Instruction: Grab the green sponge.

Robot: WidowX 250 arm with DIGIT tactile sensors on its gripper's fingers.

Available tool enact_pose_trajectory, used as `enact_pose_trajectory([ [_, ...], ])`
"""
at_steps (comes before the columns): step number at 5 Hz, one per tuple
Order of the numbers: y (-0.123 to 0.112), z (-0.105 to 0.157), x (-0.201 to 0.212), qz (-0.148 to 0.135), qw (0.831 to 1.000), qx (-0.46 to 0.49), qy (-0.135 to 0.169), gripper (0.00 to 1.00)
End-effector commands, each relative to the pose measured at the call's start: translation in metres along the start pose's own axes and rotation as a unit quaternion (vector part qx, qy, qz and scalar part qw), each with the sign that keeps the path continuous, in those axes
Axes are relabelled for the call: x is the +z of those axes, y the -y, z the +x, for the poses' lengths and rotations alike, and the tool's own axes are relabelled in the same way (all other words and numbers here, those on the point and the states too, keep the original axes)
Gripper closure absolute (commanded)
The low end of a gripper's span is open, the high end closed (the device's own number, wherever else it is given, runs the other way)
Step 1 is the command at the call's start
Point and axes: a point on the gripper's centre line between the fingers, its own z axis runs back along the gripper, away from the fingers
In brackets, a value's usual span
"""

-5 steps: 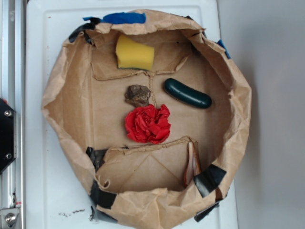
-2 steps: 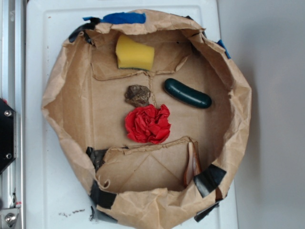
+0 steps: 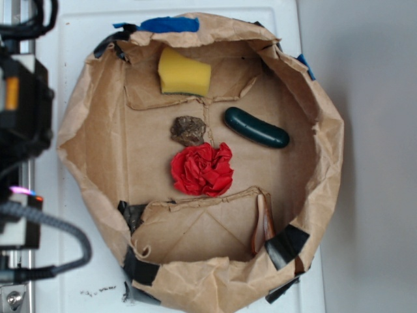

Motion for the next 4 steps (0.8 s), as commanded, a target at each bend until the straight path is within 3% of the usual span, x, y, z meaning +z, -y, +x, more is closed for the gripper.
enact_pose_trajectory([
  [1,-0.008,0.027,0.006,-0.01,1.0,-0.02,0.019,0.0],
  [3,-0.004,0.076,-0.014,0.003,1.0,0.002,0.004,0.0],
  [4,-0.004,0.076,-0.014,0.003,1.0,0.002,0.004,0.0],
])
